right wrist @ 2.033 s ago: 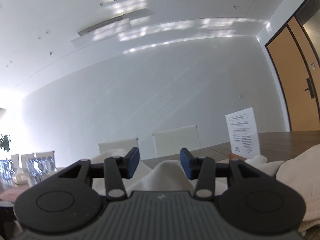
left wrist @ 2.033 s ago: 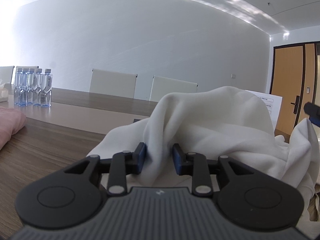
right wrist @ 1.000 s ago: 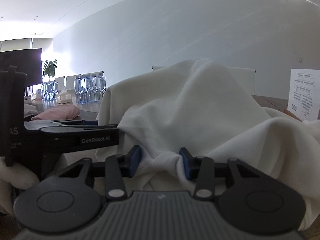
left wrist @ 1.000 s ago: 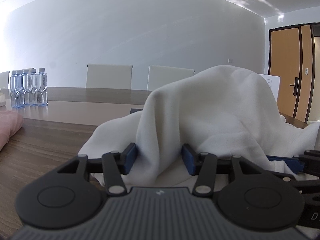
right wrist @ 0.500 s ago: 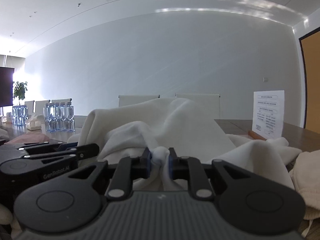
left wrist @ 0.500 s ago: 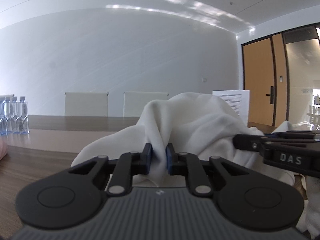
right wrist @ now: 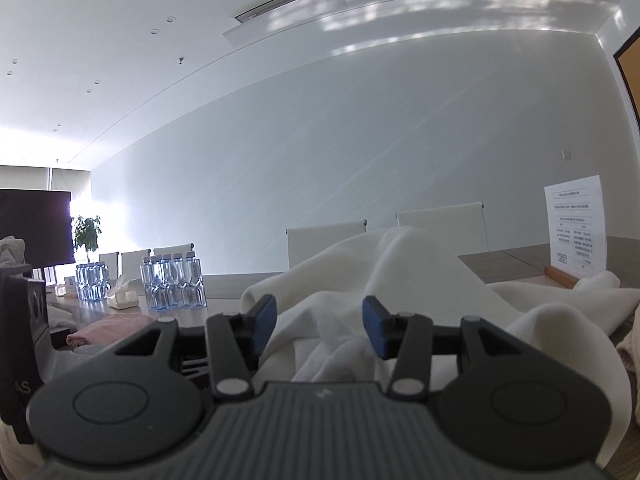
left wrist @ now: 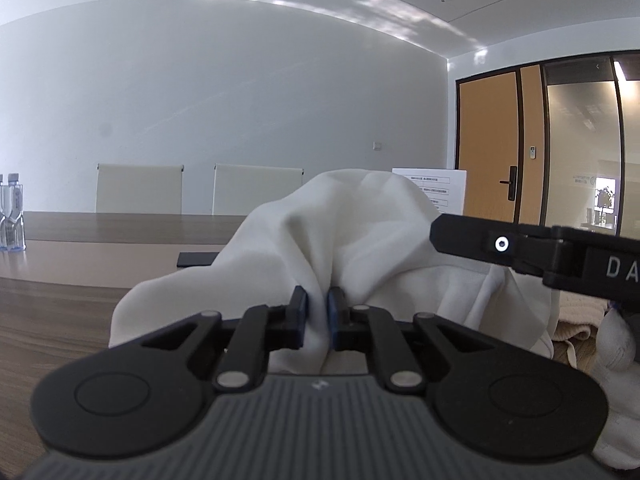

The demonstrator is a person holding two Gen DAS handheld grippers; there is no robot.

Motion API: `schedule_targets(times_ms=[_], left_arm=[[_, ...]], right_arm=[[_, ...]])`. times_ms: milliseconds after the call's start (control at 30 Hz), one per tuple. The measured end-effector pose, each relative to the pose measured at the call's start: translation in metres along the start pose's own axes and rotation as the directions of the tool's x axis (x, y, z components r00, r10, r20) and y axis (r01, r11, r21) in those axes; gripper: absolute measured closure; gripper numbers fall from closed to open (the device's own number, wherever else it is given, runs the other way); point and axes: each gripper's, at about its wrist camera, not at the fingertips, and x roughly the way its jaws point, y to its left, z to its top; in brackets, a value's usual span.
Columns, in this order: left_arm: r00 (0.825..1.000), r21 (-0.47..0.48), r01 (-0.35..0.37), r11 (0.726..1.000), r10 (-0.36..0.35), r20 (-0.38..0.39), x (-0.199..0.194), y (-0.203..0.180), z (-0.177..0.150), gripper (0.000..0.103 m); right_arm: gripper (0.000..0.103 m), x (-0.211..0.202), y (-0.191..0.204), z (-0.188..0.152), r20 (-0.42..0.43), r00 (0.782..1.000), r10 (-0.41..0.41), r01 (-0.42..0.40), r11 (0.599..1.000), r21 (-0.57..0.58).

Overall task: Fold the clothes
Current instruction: 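Open both tools and smooth the sweatshirt fabric on the table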

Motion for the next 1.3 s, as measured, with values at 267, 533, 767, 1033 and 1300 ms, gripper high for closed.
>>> schedule_targets(times_ms=[267,533,767,1033,1300], left_arm=[[0.999,0.041,0.032,0.999,-0.031,-0.027,0.002,-0.007,-0.002,0.094],[0.997,0.003,-0.045,0.999,0.045,-0.058,0.009,-0.003,0.001,0.055],[0.997,0.002,-0.058,0.998,0.058,-0.053,0.002,-0.003,0.002,0.041],[0.999,0.055,-0.038,0.998,0.039,-0.014,-0.005,-0.012,0.001,0.031],[0.996,0.149,0.041,0.988,-0.053,0.075,-0.020,-0.028,-0.003,0.031]], right_arm=[[0.046,0.022,-0.006,-0.003,-0.087,0.993,-0.075,0.079,0.996,0.041],[0.047,0.064,-0.020,-0.014,-0.241,0.945,-0.222,0.241,0.969,0.048],[0.044,0.077,-0.049,-0.015,-0.291,0.905,-0.309,0.351,0.931,0.101],[0.043,0.075,-0.101,-0.012,-0.297,0.886,-0.356,0.433,0.863,0.261],[0.039,0.077,-0.131,-0.005,-0.266,0.921,-0.284,0.366,0.862,0.351]])
